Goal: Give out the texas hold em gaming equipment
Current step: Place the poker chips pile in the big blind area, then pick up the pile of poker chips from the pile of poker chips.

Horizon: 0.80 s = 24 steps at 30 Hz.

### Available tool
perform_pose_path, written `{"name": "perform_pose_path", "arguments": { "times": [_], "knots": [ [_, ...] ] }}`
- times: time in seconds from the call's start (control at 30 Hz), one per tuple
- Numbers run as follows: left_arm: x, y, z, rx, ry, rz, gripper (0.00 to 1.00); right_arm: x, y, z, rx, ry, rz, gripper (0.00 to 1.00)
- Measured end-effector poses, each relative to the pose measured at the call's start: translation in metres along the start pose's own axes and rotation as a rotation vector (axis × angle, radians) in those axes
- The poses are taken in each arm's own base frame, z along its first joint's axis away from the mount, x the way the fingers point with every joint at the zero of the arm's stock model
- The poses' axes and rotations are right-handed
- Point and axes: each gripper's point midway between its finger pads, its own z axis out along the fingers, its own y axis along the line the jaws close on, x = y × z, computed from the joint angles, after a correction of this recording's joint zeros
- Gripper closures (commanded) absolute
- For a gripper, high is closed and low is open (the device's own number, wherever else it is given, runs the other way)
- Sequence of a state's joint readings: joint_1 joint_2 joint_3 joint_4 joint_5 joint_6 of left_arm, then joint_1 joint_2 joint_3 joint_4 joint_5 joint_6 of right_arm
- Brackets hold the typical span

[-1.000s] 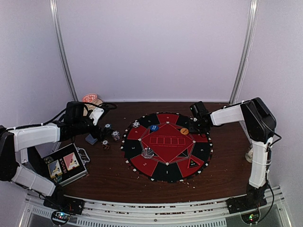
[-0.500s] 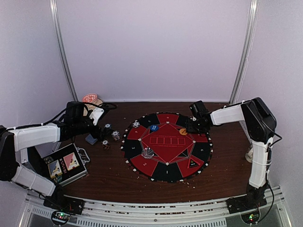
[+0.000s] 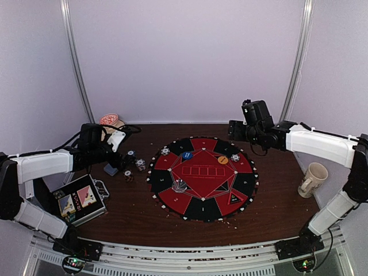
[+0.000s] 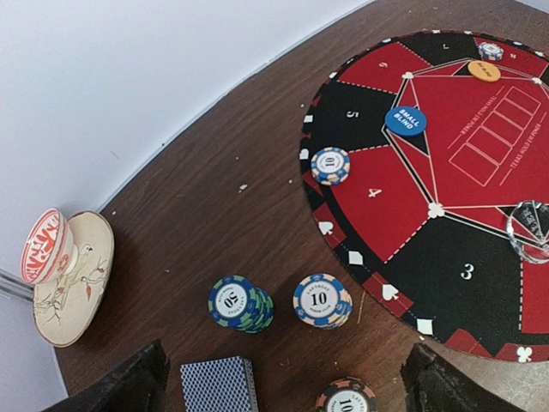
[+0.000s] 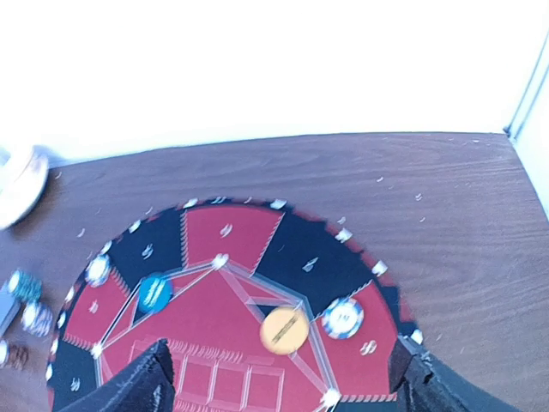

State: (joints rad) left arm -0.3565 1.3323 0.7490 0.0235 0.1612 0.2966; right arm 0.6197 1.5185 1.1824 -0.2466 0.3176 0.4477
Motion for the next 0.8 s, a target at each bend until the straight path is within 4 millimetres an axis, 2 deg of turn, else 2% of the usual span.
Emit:
{"name": "perform_pose_path", "arguments": {
  "times": [0.07,0.17,0.27,0.4,0.47,0.63,0.8],
  "knots": [
    [0.002,0.004,0.002,-0.009,0.017,-0.006,0.02,0.011,0.011,-0.014,-0.023,0.001,-0.027,0.1],
    [0.008,0.011,0.006,-0.018,0.048,-0.018,0.02,0.045,0.019,-0.024,-0.048,0.048,-0.081,0.1],
    [0.014,0.016,0.009,-0.025,0.074,-0.027,0.02,0.089,0.007,-0.024,-0.033,0.116,-0.136,0.09],
    [0.023,0.027,0.011,-0.038,0.112,-0.043,0.02,0.125,-0.013,-0.02,0.006,0.17,-0.172,0.09],
    [0.028,0.038,0.01,-0.053,0.135,-0.06,0.02,0.129,-0.014,-0.019,0.007,0.173,-0.172,0.09],
    [0.034,0.071,0.012,-0.081,0.169,-0.106,0.02,0.125,0.001,-0.02,-0.045,0.132,-0.149,0.1],
    [0.036,0.085,0.027,-0.047,0.2,-0.128,0.02,0.133,0.006,-0.02,-0.07,0.132,-0.141,0.1]
  ]
}}
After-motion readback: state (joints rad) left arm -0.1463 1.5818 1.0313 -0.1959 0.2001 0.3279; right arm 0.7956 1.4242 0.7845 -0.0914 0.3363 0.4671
